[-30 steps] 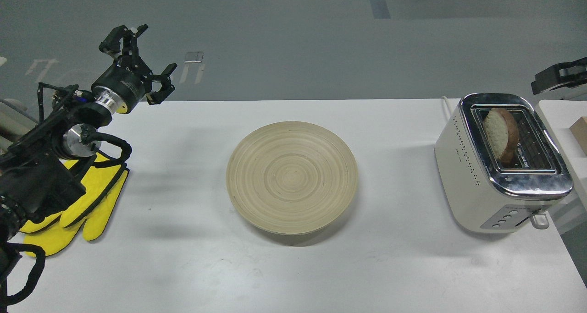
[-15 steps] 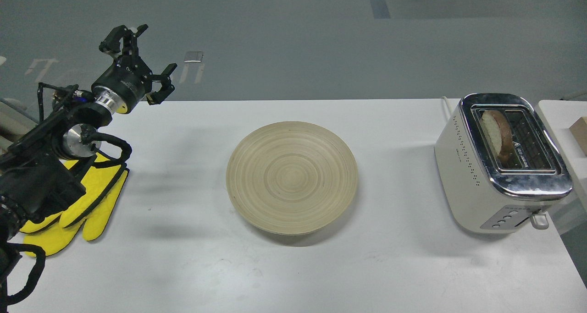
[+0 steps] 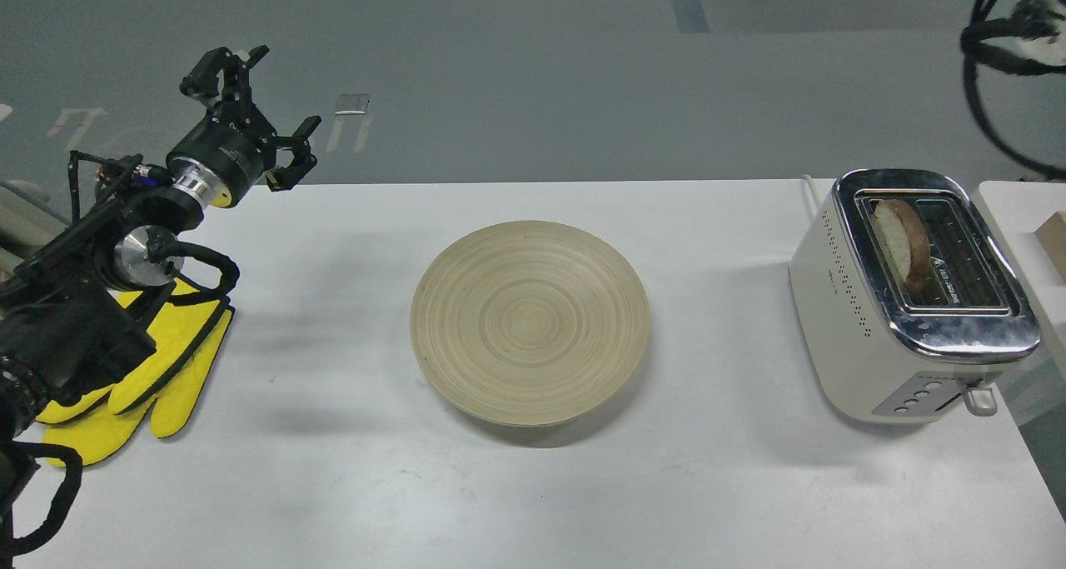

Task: Put bread in toaster with right arm
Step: 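Open the right gripper, release the bread, and withdraw upward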

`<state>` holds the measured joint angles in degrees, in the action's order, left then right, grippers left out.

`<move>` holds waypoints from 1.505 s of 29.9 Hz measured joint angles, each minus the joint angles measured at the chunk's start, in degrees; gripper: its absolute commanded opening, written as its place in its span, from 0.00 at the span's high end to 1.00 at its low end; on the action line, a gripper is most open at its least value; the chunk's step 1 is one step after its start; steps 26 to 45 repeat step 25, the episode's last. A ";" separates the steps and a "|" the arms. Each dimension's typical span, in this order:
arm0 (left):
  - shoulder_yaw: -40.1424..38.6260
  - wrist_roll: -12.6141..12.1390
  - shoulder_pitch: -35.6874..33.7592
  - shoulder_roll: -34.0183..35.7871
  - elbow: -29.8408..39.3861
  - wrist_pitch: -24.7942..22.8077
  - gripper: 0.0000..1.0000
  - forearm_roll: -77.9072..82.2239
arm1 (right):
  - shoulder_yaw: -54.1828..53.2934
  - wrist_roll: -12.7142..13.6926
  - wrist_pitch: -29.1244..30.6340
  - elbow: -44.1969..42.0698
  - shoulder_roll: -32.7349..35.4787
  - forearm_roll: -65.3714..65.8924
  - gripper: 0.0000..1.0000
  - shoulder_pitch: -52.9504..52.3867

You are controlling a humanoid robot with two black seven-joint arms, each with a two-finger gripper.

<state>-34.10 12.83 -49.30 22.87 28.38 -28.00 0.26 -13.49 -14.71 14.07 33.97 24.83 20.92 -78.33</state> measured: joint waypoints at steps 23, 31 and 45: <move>0.00 0.00 -0.10 -0.02 0.00 0.00 0.00 0.00 | -15.27 -10.68 0.53 -16.16 -24.84 -0.27 0.00 14.92; 0.00 0.00 -0.10 -0.02 0.00 0.00 0.00 0.00 | -15.33 -10.68 0.55 -16.12 -24.84 -0.27 0.00 15.13; 0.00 0.00 -0.10 -0.02 0.00 0.00 0.00 0.00 | -15.33 -10.68 0.55 -16.12 -24.84 -0.27 0.00 15.13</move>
